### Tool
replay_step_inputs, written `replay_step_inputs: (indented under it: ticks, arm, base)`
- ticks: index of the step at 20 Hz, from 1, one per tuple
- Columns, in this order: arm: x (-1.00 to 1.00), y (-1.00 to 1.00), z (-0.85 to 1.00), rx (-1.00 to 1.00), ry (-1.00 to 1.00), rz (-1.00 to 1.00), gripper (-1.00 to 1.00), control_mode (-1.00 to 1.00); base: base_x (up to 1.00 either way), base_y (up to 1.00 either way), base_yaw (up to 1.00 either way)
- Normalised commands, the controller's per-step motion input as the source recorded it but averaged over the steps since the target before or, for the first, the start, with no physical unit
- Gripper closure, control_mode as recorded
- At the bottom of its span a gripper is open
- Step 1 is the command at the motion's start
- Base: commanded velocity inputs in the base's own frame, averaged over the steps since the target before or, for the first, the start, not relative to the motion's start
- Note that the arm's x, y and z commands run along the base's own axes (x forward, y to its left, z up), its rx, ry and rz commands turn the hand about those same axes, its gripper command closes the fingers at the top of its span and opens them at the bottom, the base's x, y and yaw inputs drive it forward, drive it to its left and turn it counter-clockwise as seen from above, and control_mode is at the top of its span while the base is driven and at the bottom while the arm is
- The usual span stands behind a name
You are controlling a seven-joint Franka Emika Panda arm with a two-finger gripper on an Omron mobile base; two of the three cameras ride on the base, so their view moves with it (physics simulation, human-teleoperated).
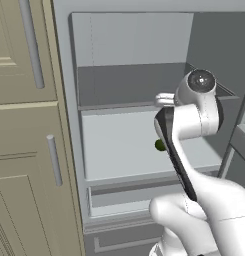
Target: Place one lime and one chicken drumstick in each tupperware on the nearby counter, to pack two identical lunches.
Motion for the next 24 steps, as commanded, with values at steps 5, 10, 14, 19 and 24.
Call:
replay_step_inputs:
  ticks: [5, 10, 14, 19, 24]
  arm:
    - [-0.77, 0.27, -0.09, 0.0, 0.0, 0.0, 1.0, -1.0]
    - [-0.16, 0.04, -0.02, 0.0, 0.0, 0.0, 1.0, 1.0]
    - [0.0, 0.0, 0.0, 0.0, 0.0, 0.0, 1.0, 1.0]
    - [0.0, 0.0, 0.0, 0.0, 0.0, 0.0, 1.0, 1.0]
    - [0.0, 0.0, 0.0, 0.0, 0.0, 0.0, 1.0, 1.0]
  base:
    - [0.0, 0.0, 0.0]
    - [-0.73, 0.13, 0.0]
    - [-1.0, 0.16, 0.0]
    - [-1.0, 0.17, 0.0]
    - [-1.0, 0.1, 0.0]
